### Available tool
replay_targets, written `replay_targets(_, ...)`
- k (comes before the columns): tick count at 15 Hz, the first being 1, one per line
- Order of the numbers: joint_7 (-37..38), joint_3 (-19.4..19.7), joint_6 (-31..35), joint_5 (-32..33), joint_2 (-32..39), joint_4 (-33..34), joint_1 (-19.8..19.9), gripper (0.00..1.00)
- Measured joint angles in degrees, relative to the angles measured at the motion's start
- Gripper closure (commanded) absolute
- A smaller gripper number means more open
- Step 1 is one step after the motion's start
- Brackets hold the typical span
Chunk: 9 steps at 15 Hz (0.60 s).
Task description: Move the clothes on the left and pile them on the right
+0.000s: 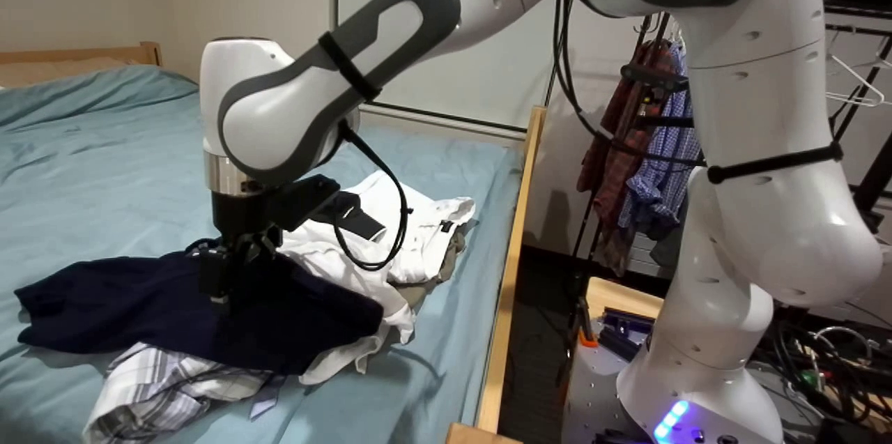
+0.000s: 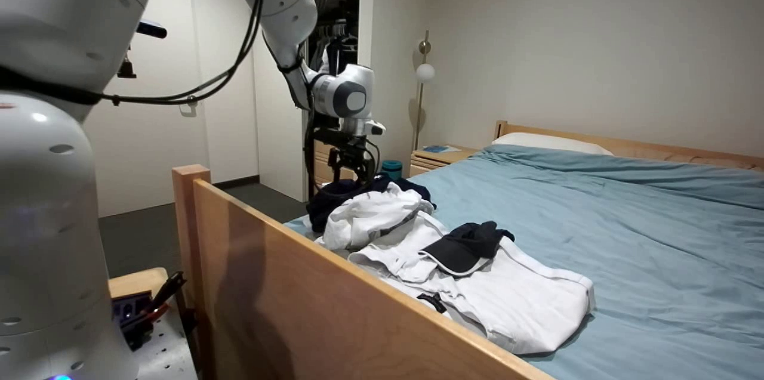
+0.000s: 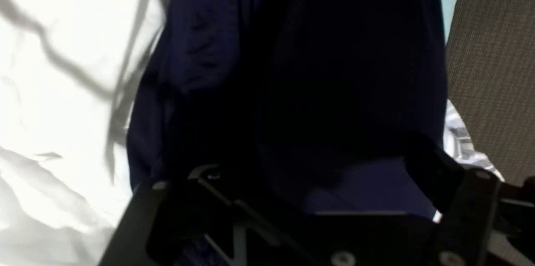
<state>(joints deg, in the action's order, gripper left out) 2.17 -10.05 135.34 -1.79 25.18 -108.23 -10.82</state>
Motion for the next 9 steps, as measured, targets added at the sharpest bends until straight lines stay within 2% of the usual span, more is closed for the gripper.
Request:
replay_targets(3, -1.09, 0.32, 0.42, 0.01, 4.0, 2.83, 0.08, 0.0)
replay_targets(4, -1.69, 0.34, 0.42, 0.01, 5.17, 3.72, 0.09, 0.23)
replay_targets(6, -2.78, 0.34, 0.4, 0.01, 6.74, 5.05, 0.16, 0.33)
replay_targets(9, -4.01, 0.34, 0.11, -0.04, 7.31, 5.98, 0.45, 0.53)
